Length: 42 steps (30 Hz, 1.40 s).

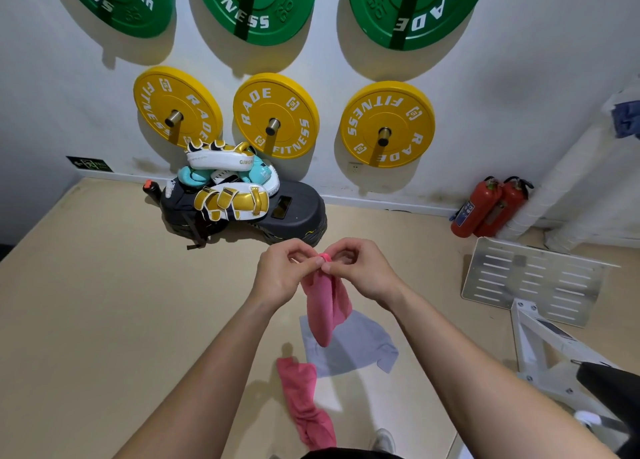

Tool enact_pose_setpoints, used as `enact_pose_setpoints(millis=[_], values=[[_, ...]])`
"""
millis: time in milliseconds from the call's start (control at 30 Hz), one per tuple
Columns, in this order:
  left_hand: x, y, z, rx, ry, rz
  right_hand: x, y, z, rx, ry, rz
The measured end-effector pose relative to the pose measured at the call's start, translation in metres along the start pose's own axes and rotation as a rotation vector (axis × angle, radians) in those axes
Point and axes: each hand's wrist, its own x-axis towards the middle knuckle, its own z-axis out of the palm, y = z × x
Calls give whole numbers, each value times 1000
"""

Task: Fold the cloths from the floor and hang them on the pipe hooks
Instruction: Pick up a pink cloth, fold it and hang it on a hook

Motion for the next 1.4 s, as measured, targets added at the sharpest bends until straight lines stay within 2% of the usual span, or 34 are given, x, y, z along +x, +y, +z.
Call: enact_pose_setpoints(millis=[167,300,567,700,933,1100,1267,1400], values=[[-4,3,-4,-50,-66,50,13,-13,-11,-219,-42,-21],[-4,7,-5,-44,-53,62,17,-35,-18,-333,-112,-52],[1,12,-7,-146,-148,99,21,-65,-21,-379,-134,-66],[3,11,-4,-144,-151,121,22,-70,-27,-340,-70,-100],[-3,-3,3,-78,-256,76,19,-91,-35,-278,18,-170],[-4,-14,11,-15,-229,43,21,-104,-35,-285,41,-215],[-13,-30,9,130,-222,2,30,-106,-43,-240,162,-254],[-18,-52,-7,120,-174,-96,37,-101,-52,-297,301,-256]])
